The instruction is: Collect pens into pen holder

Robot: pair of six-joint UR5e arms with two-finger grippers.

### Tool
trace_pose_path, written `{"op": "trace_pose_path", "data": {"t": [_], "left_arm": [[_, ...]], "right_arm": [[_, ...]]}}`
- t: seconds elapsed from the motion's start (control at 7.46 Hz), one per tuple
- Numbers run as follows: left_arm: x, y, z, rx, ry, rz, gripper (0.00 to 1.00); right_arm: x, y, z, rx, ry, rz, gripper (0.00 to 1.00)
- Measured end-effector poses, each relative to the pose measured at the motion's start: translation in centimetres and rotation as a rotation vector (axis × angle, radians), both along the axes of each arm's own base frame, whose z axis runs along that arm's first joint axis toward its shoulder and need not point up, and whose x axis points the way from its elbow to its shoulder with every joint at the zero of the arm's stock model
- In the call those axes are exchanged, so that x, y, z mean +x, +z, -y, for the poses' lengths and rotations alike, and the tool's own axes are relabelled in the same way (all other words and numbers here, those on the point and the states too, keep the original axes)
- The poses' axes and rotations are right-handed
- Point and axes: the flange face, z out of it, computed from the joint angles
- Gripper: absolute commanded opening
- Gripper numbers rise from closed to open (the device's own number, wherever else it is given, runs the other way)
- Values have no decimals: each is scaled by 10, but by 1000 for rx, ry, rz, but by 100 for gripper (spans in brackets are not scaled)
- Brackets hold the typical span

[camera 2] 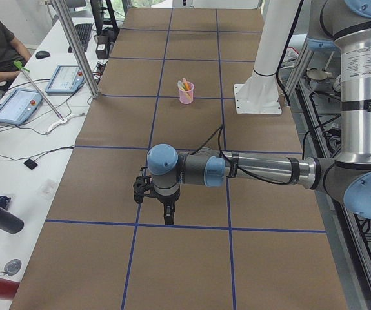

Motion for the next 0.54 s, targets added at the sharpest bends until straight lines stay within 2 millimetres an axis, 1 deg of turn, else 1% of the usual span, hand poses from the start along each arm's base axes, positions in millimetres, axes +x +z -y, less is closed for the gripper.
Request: {"op": "trace_pose_path", "data": {"t": [0.27,0.54], "left_arm": [[0,2,-1,0,2,-3,100],[0,-1,-1,12,3,-2,100]], "right_arm": [[0,1,-1,-2,0,5,100],[-1,0,0,-4,2,13,100]]}}
